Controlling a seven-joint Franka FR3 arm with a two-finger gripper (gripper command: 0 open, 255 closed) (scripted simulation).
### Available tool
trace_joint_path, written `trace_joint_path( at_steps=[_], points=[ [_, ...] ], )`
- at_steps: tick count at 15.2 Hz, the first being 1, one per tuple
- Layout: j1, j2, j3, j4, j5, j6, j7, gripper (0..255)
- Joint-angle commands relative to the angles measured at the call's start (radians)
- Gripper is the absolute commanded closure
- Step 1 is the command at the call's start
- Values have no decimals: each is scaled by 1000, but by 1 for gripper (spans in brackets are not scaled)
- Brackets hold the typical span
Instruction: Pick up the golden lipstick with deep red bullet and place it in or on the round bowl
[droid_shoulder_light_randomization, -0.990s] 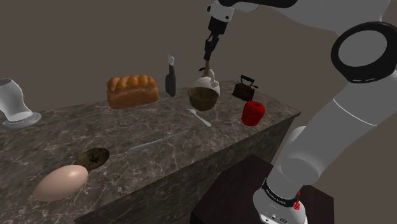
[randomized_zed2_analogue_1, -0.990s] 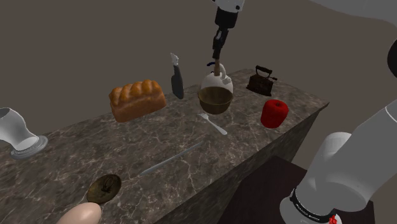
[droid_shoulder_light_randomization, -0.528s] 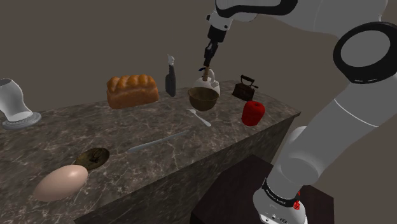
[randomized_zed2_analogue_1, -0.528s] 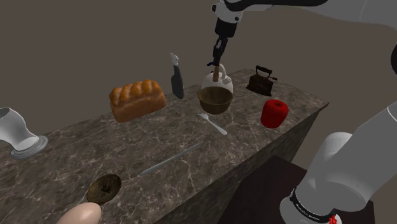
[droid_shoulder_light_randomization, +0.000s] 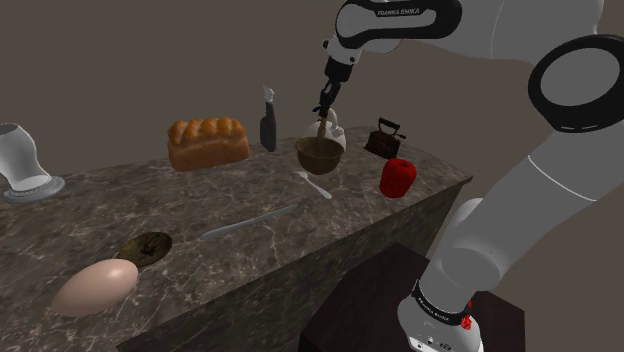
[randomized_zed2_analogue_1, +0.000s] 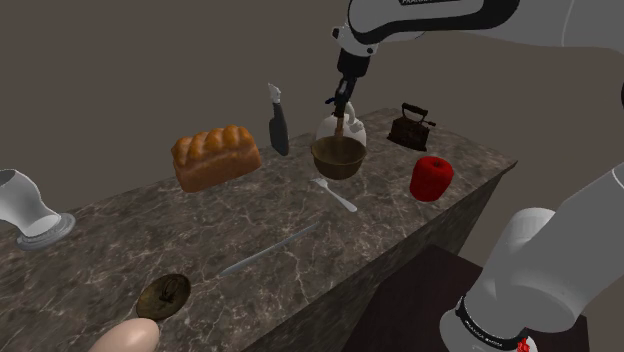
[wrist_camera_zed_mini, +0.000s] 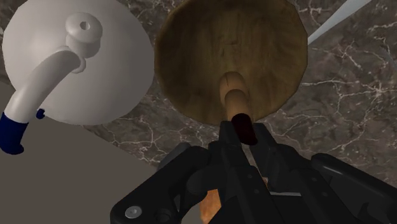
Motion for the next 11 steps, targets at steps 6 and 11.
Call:
trace_joint_path(
  at_steps=[6,11],
  points=[
    [-1,-5,-1,-94,-1,90,-3,255],
    [-1,-5,-1,-94,-1,90,-3,255]
  ],
)
